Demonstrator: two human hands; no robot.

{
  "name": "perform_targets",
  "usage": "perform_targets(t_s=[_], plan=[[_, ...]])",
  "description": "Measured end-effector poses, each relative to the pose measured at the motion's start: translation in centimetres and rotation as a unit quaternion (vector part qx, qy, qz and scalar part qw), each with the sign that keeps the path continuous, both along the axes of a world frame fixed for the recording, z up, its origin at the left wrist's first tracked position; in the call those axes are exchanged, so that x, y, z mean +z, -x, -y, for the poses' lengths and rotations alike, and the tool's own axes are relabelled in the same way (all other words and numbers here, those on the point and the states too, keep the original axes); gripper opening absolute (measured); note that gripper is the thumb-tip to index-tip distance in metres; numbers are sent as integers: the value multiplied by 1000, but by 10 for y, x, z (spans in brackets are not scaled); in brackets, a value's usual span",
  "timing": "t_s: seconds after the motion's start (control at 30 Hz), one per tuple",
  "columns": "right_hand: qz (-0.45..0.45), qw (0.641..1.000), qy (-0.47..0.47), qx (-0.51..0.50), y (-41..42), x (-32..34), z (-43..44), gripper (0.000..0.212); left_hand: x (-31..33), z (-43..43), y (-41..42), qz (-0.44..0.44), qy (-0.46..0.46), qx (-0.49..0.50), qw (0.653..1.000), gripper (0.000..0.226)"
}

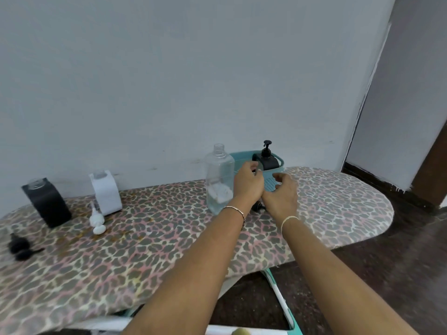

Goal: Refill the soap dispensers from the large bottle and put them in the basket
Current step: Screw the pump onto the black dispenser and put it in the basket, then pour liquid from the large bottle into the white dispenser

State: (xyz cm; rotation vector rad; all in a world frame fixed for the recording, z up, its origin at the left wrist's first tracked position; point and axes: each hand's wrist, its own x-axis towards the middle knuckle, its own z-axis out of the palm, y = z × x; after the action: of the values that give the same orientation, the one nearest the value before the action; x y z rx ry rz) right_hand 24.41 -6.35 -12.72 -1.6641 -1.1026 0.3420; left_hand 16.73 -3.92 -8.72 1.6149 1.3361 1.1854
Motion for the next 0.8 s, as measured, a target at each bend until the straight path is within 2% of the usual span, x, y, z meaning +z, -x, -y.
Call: perform_targets(t_s=[0.2,0.47,0.6,0.73,0.8], plan=[[-2,998,-1,57,48,-3,26,20,-25,29,59,20,-34,81,996,15],[16,985,26,168,127,-13,33,12,-46,42,149,9,-12,168,986,12],[31,977,42,208,155,-20,24,9,-50,40,190,-5,-8,221,975,22],[28,969,55,239,178,-31,12,6,-51,29,232,-26,-42,311,949,26],[18,968,48,246,188,-37,5,7,-49,22,251,-36,-57,354,933,36]])
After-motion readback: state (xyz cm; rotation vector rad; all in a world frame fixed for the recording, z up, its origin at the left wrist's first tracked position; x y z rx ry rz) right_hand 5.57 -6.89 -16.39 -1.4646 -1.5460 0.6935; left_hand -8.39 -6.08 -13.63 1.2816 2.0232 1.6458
